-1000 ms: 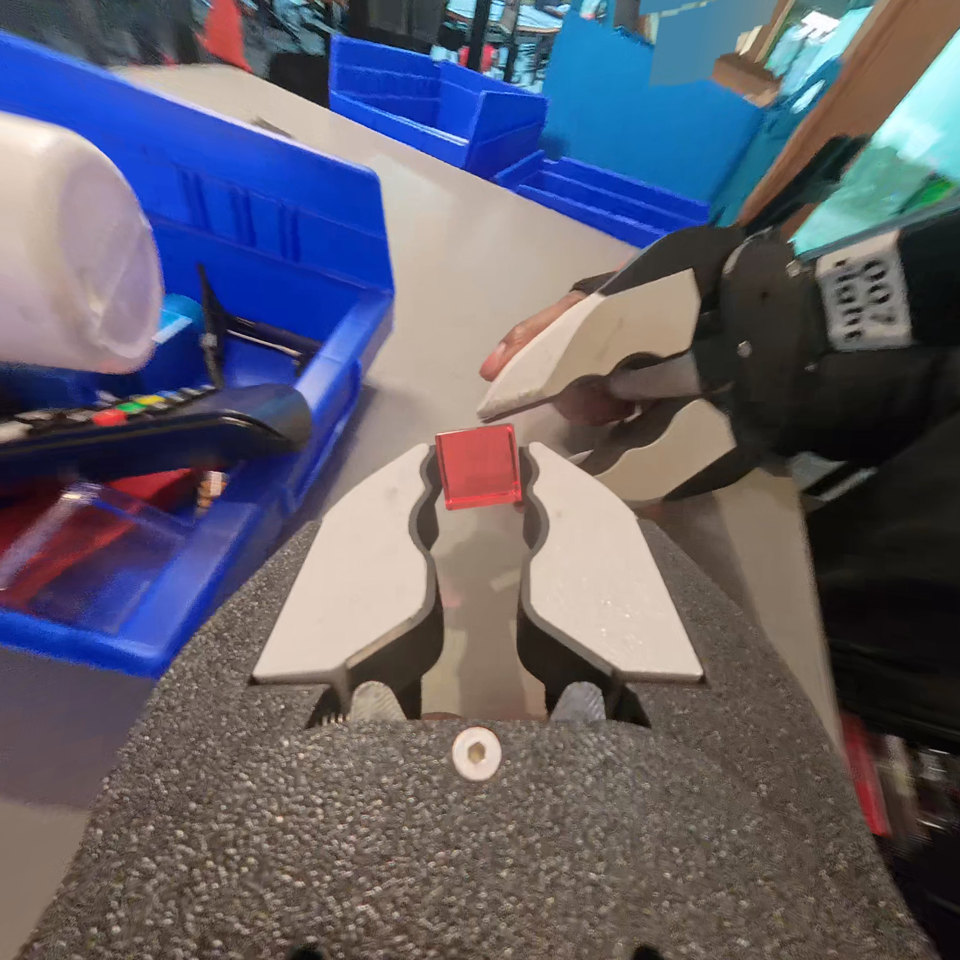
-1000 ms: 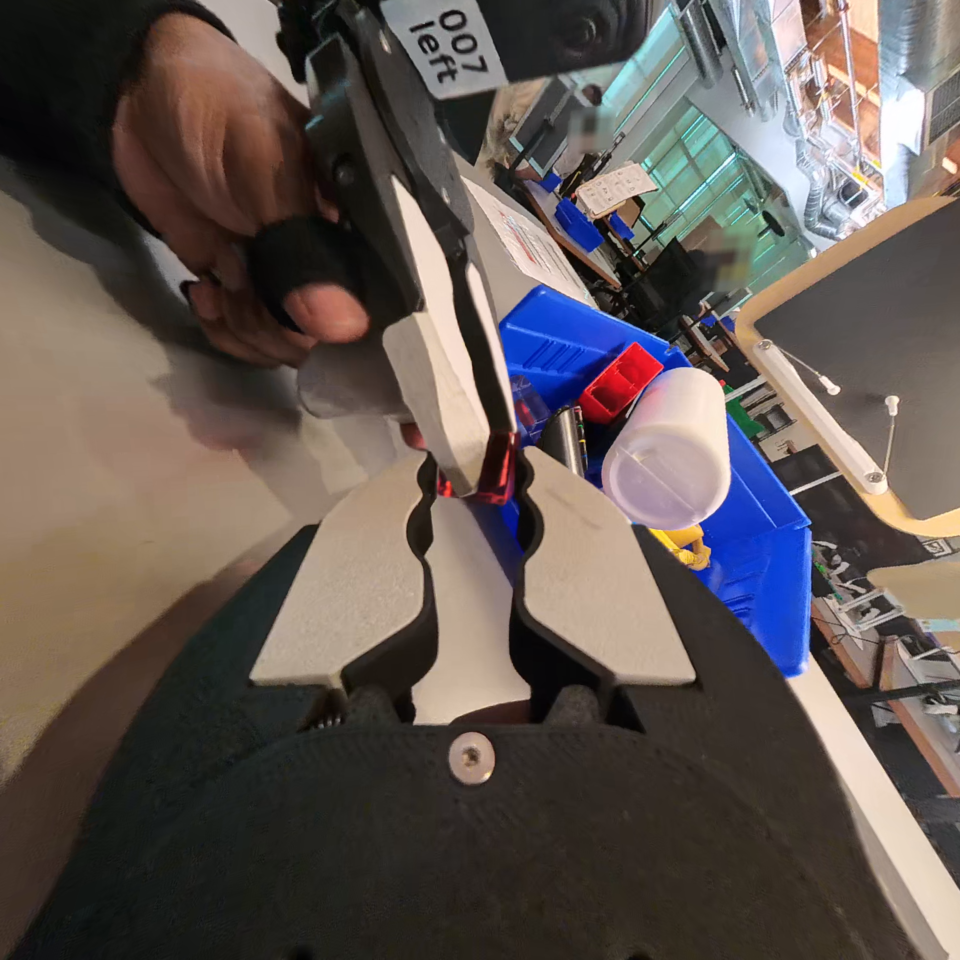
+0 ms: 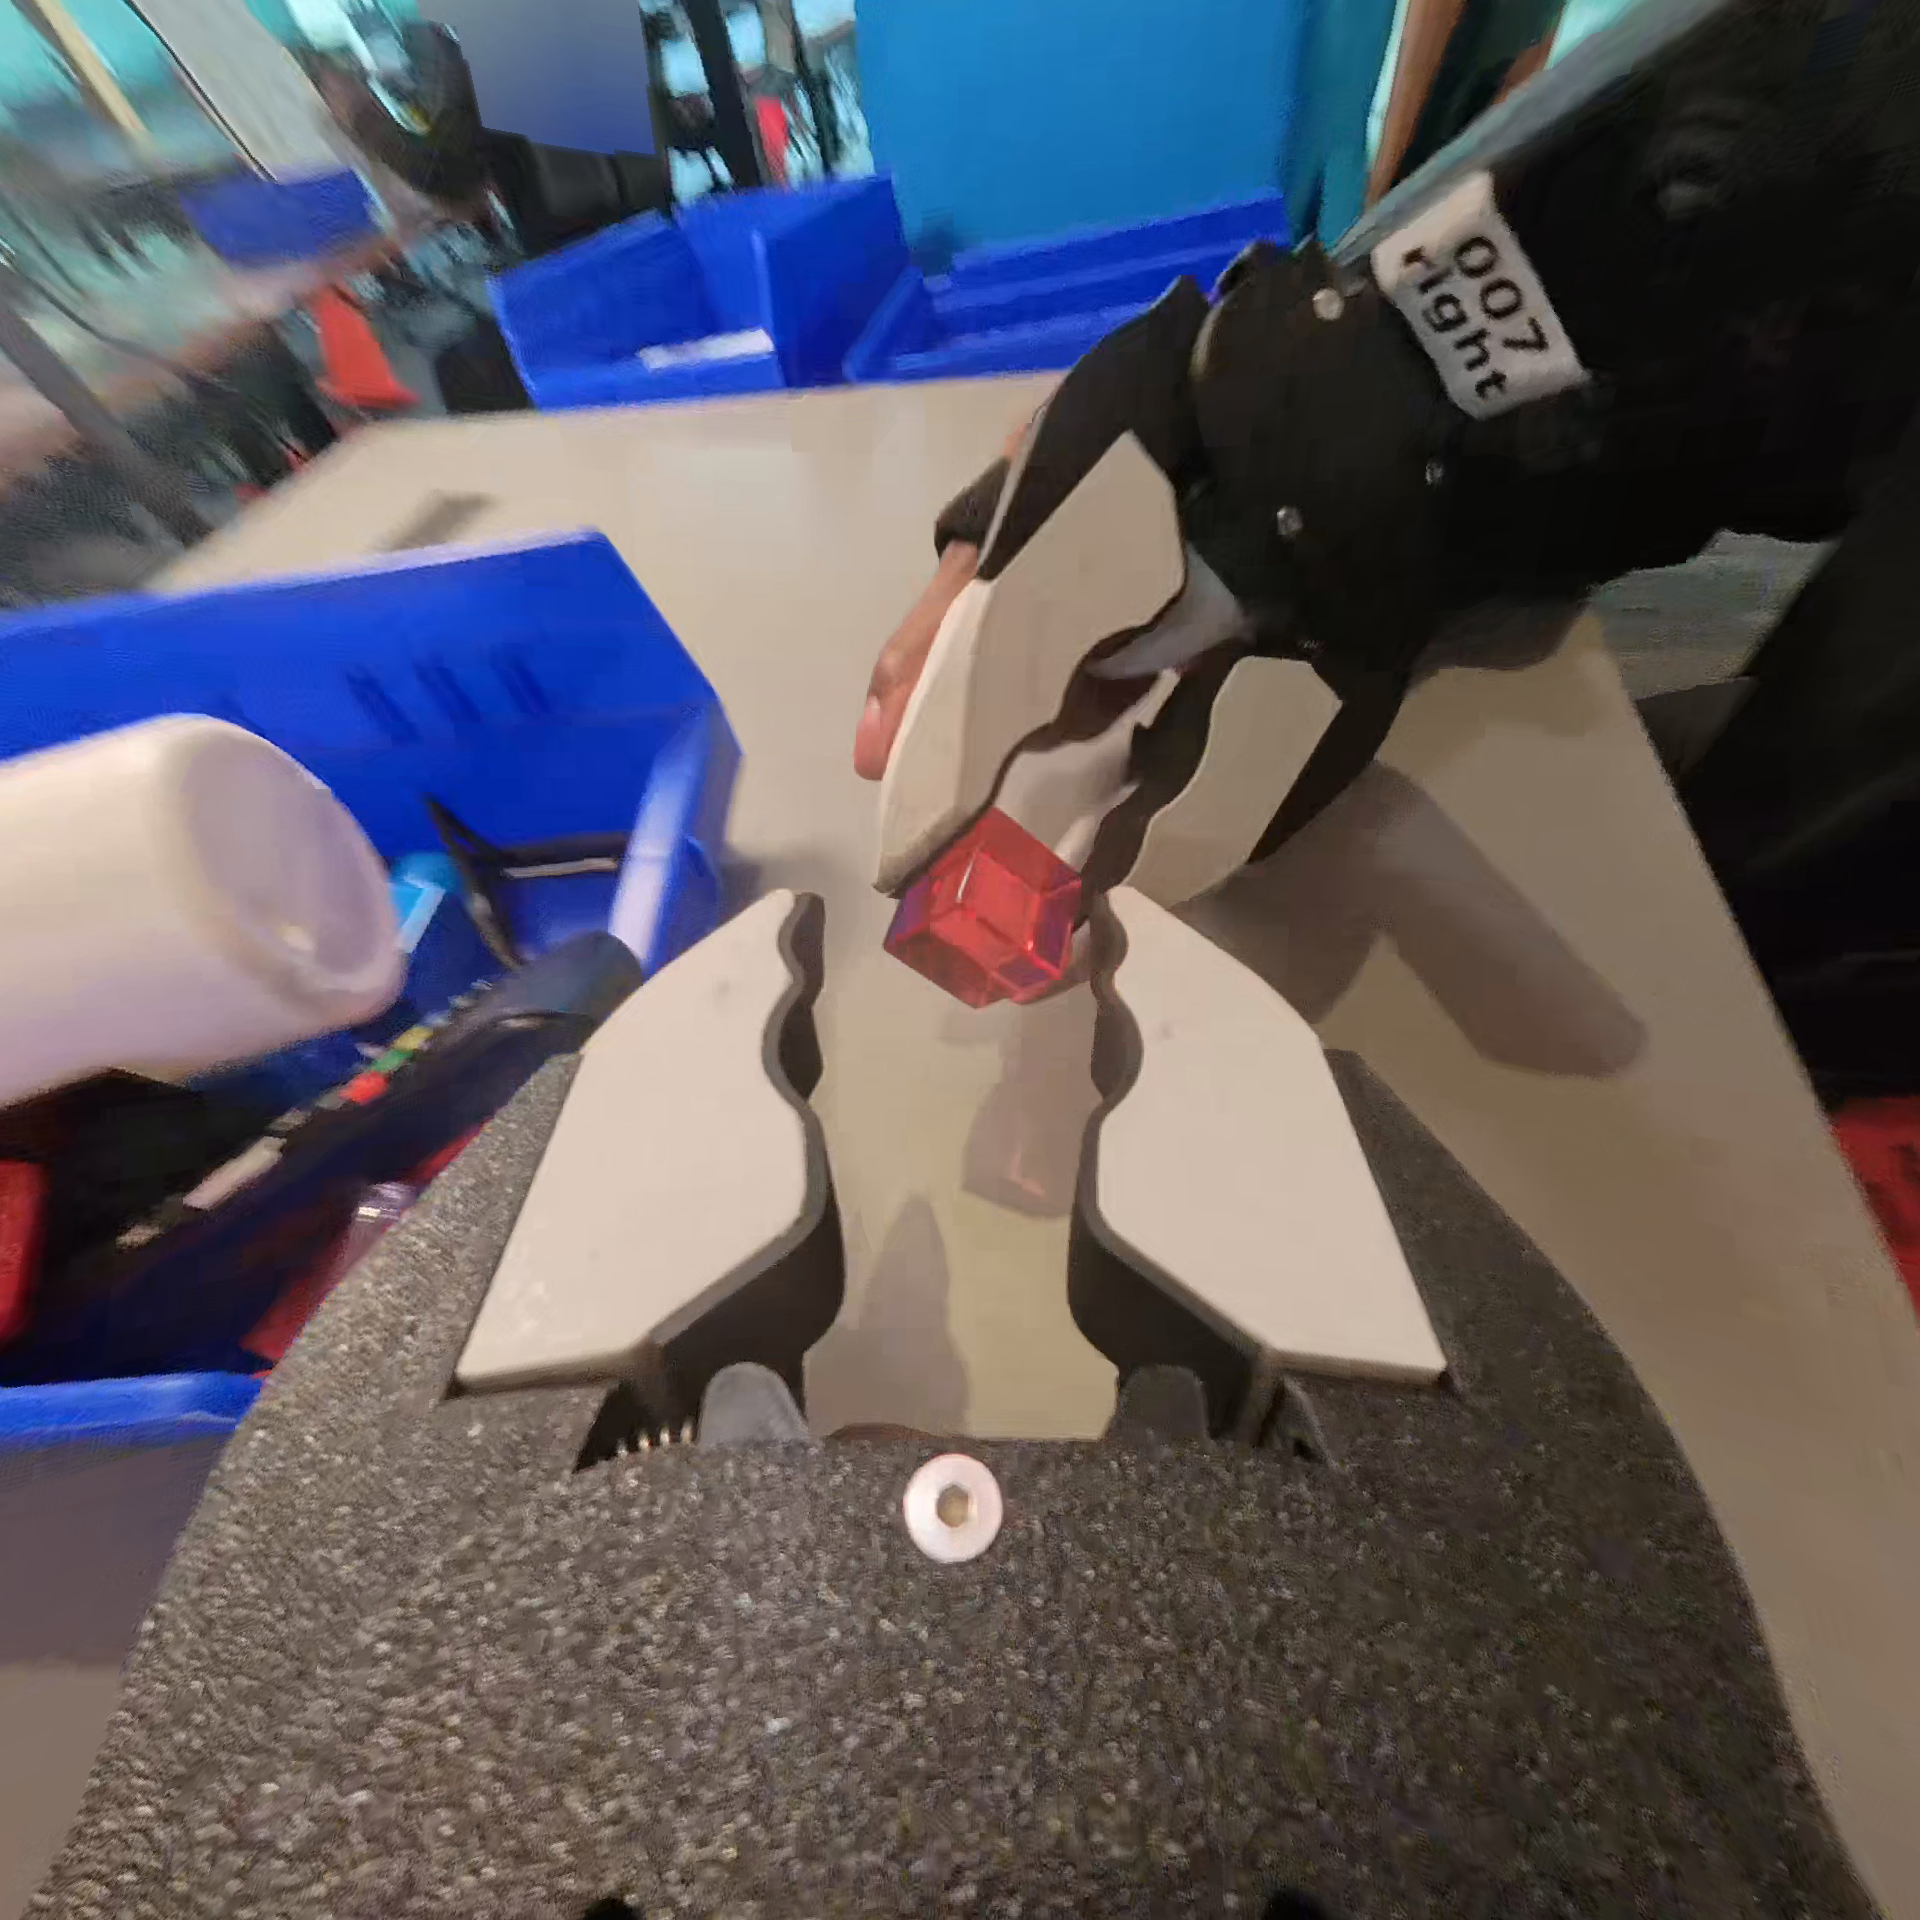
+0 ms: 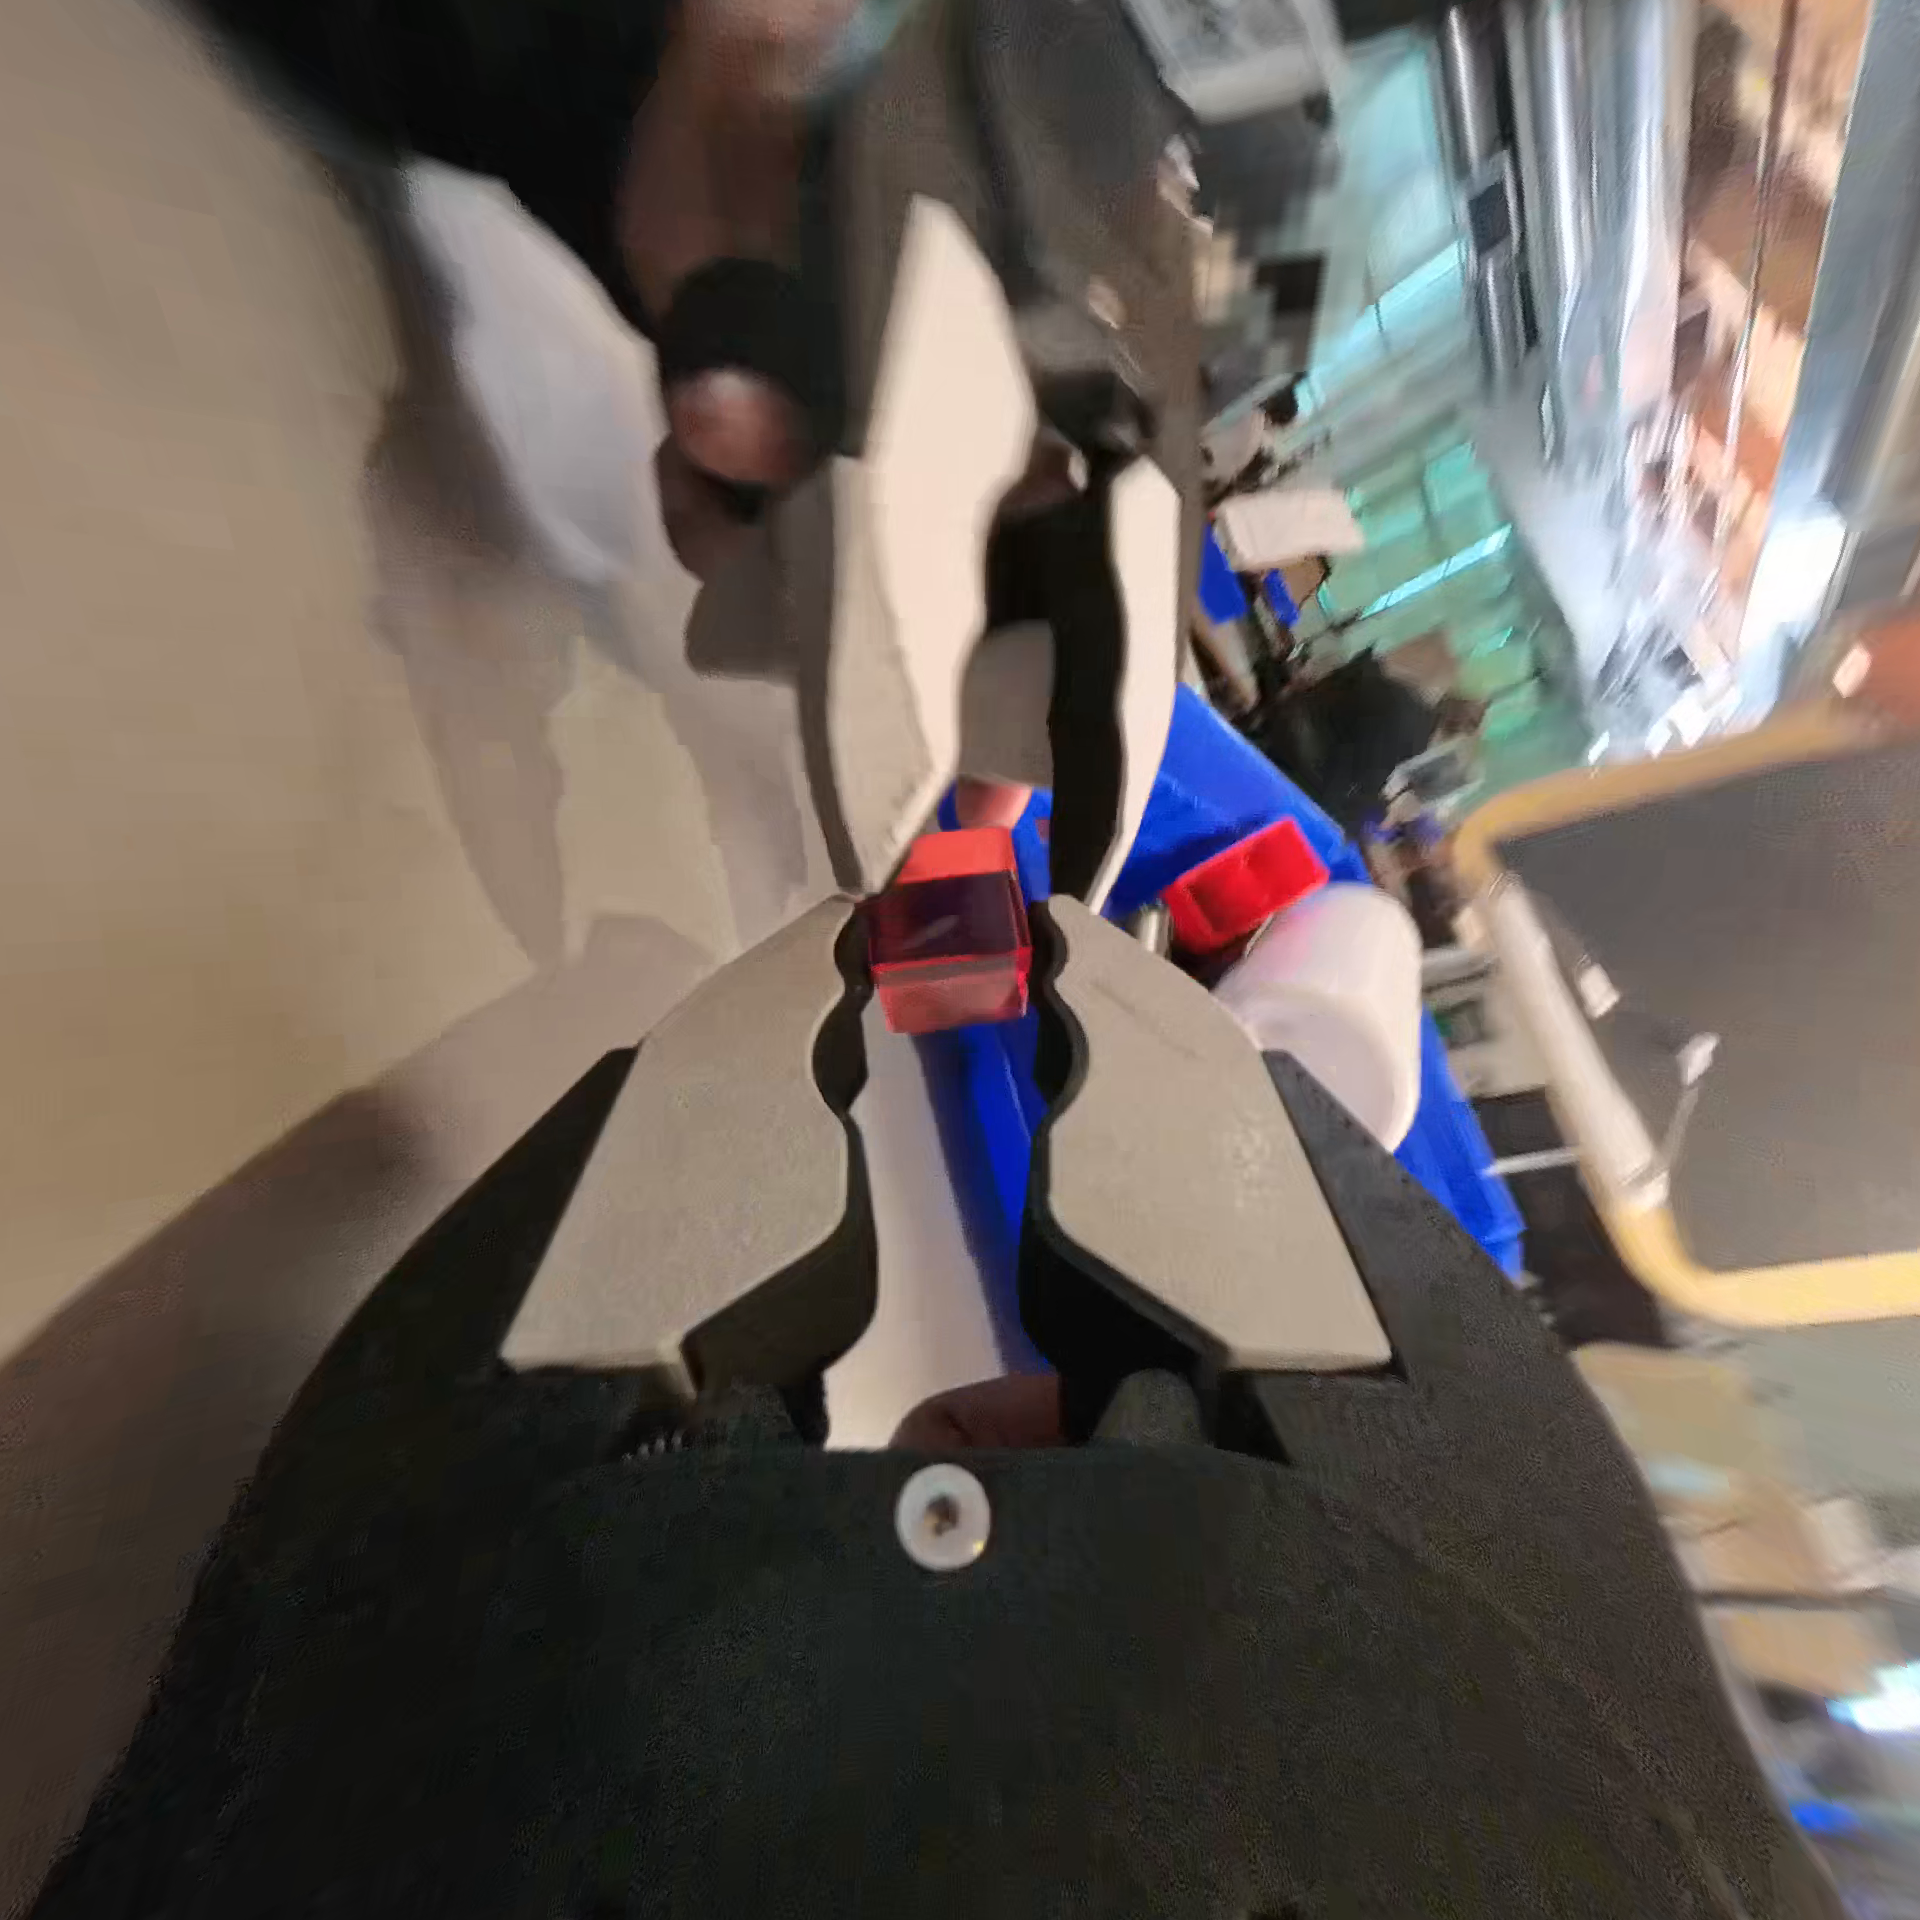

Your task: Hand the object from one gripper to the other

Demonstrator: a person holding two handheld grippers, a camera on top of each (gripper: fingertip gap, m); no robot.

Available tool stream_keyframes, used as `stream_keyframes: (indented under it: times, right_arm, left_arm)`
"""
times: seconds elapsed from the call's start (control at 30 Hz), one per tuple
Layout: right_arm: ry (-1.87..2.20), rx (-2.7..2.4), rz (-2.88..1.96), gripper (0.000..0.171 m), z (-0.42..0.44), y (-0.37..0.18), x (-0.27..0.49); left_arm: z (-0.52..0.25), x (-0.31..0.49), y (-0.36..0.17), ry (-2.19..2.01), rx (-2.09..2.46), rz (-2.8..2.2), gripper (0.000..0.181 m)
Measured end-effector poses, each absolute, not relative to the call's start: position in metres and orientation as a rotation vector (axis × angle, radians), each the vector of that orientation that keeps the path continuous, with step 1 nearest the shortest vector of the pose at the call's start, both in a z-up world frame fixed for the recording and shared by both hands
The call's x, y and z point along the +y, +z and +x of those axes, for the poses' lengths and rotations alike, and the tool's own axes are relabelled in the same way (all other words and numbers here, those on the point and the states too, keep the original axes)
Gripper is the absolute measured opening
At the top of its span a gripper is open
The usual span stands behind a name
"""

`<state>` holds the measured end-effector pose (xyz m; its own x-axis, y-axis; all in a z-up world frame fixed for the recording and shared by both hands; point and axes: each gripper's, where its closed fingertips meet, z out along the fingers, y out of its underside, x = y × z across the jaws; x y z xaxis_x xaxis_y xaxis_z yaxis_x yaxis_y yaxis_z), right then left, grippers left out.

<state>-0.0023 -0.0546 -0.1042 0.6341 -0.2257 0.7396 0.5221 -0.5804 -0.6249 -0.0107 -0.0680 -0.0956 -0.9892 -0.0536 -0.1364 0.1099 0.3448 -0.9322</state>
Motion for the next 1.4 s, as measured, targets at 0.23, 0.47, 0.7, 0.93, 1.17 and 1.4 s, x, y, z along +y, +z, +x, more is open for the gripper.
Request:
stream_keyframes:
  times: [0.23, 0.47, 0.7, 0.93, 1.17, 1.4]
  right_arm:
    - [-0.245, 0.347, -1.841, 0.028, 0.0, -0.097, -0.065]
    - [0.317, 0.459, -1.792, 0.028, -0.028, -0.109, -0.06]
    - [0.403, 0.406, -1.827, 0.028, -0.044, -0.115, -0.052]
    - [0.005, 0.487, -1.765, 0.038, -0.002, -0.103, -0.065]
    - [-0.331, 0.65, -1.703, 0.042, 0.023, -0.092, -0.074]
    - [-0.385, 0.704, -1.687, 0.047, 0.021, -0.092, -0.058]
  left_arm:
    - [-0.009, -0.068, -0.076, -1.444, 1.909, 0.481, 0.052]
    - [-0.024, -0.076, -0.107, -1.176, 1.76, 0.794, 0.062]
    - [-0.038, -0.081, -0.112, -1.193, 1.733, 0.86, 0.028]
    - [0.004, -0.077, -0.101, -1.184, 1.86, 0.433, 0.028]
    - [0.039, -0.064, -0.096, -0.92, 1.765, 0.195, 0.028]
    - [0.047, -0.059, -0.098, -0.759, 1.726, 0.117, 0.028]
